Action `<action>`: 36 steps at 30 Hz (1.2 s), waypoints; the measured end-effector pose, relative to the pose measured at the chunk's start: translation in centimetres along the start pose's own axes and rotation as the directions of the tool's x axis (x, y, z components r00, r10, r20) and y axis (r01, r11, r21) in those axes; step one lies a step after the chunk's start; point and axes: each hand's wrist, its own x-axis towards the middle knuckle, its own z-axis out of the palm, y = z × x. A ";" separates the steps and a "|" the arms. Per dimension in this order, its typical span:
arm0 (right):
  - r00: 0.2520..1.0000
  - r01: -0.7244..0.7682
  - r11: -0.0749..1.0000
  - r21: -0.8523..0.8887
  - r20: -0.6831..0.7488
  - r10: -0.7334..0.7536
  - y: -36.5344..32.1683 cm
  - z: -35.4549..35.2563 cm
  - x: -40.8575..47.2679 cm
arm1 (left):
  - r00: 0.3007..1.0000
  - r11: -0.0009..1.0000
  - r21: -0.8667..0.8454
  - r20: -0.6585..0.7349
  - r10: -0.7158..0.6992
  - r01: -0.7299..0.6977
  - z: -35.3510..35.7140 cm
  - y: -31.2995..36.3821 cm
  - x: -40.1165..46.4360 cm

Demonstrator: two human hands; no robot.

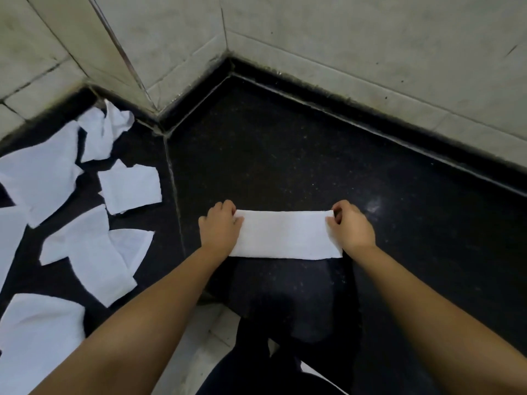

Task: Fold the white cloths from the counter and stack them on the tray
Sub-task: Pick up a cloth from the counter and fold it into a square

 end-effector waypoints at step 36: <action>0.972 0.231 0.906 0.354 -0.033 -0.235 -3.8 -1.5 -5.8 | 0.536 0.510 0.168 0.205 0.819 -0.844 -4.0 8.6 4.4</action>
